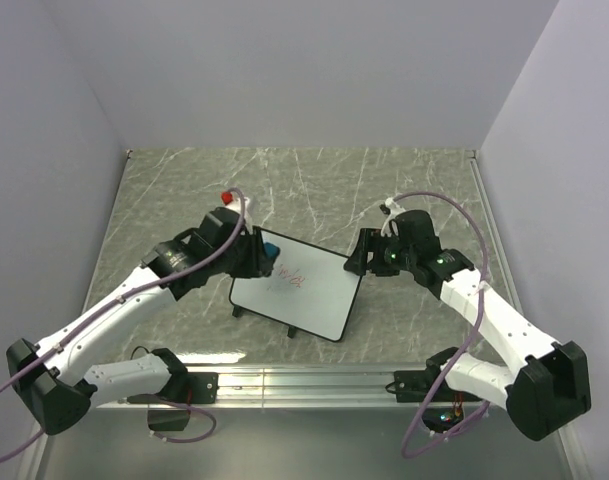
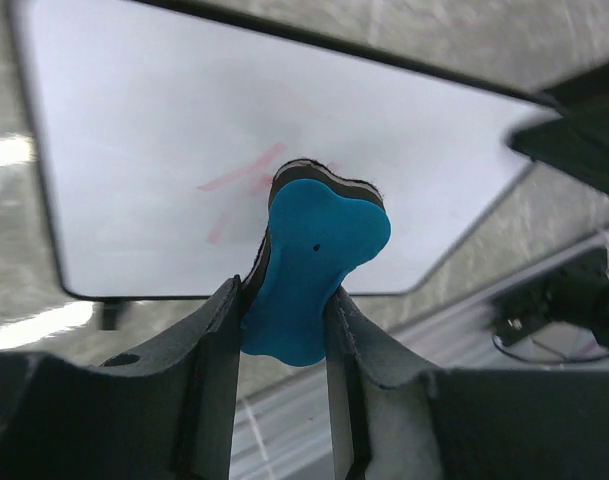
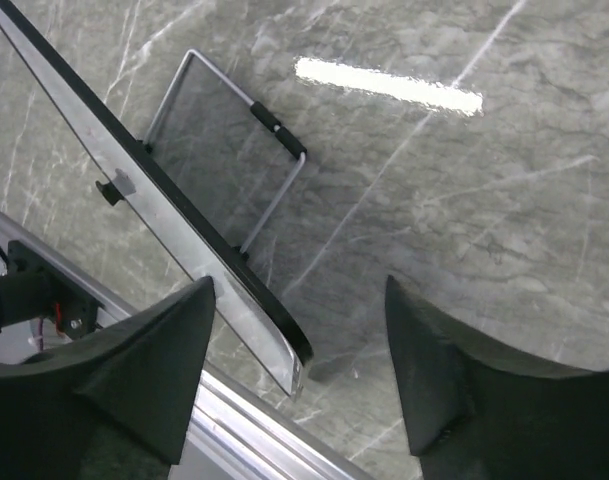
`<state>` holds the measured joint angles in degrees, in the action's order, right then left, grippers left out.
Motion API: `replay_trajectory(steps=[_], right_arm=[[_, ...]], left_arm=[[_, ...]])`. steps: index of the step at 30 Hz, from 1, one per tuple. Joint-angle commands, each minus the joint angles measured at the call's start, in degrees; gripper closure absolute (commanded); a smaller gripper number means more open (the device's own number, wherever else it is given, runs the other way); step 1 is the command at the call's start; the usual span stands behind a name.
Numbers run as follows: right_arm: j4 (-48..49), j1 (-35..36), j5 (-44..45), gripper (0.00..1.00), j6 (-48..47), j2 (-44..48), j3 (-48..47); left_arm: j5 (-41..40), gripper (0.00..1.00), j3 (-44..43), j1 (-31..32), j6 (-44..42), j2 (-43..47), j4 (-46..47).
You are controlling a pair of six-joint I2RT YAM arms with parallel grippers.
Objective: Erase the whiteboard
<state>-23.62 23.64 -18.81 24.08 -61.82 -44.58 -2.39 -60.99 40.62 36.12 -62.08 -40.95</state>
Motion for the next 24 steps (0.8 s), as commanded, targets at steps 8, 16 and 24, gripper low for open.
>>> replay_trajectory(steps=[8, 16, 24], right_arm=[[3.4, 1.0, -1.9, 0.55, -1.0, -3.4, 0.2], [1.9, 1.0, -0.4, 0.6, -1.4, -2.1, 0.8], [0.4, 1.1, 1.1, 0.62, -1.8, 0.7, 1.2]], left_arm=[[-2.5, 1.0, -0.4, 12.4, 5.2, -6.1, 7.5], [-5.0, 1.0, 1.9, 16.2, 6.6, -9.2, 11.6], [-10.1, 1.0, 6.7, 19.2, 9.4, -13.1, 16.6]])
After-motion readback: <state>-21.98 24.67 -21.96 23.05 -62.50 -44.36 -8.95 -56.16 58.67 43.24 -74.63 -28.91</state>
